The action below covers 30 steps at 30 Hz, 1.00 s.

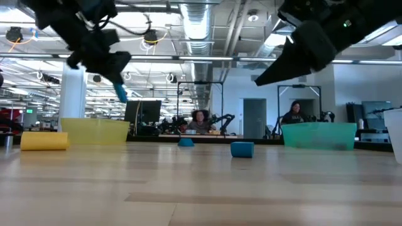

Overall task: Sort & place blocks by color
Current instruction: Put the bottom right blue block into the yellow bin

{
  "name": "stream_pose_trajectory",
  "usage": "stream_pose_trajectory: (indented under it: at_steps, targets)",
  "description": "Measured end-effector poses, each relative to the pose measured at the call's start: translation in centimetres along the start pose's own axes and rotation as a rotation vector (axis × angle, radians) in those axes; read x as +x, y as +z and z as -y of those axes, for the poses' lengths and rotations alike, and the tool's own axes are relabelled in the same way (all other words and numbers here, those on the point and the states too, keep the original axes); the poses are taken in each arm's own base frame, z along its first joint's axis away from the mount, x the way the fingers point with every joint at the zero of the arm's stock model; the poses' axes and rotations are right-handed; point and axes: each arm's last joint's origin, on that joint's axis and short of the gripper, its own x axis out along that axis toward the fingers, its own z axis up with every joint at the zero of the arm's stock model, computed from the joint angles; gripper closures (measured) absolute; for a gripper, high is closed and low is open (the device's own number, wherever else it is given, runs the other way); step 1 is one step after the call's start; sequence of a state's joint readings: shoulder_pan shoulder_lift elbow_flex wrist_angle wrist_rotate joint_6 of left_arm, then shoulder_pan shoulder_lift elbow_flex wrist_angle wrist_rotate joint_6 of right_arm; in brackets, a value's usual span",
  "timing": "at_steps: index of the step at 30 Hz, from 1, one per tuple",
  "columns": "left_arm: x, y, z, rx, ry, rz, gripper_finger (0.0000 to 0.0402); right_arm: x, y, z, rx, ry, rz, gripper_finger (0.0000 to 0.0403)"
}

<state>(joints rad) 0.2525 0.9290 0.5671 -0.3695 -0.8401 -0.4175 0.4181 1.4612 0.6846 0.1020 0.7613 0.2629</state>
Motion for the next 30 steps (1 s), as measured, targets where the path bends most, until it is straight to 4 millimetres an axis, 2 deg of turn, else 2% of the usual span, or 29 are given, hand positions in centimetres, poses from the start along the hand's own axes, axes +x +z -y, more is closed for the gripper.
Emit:
stream_pose_trajectory:
  at_steps: [4, 11, 22, 30]
  targets:
    - [0.9, -1.1, -2.5, -0.137, 0.059, -0.016, 0.0325, 0.0, -0.3, 0.0, -0.014, 0.001, -0.017, 0.0193]
    - [3.1, -3.2, -4.6, -0.144, 0.206, -0.100, 0.0325, 0.0, -0.3, 0.0, -0.014, 0.012, -0.021, 0.0202]
    - [6.1, -4.4, -6.0, -0.109, 0.244, -0.243, 0.0318, 0.6, -0.2, 0.6, 0.024, 0.028, -0.039, 0.0214]
    - [7.0, -4.8, -6.3, -0.066, 0.263, -0.294, 0.0284, 1.0, -0.2, 1.0, 0.036, 0.052, -0.060, 0.0220]
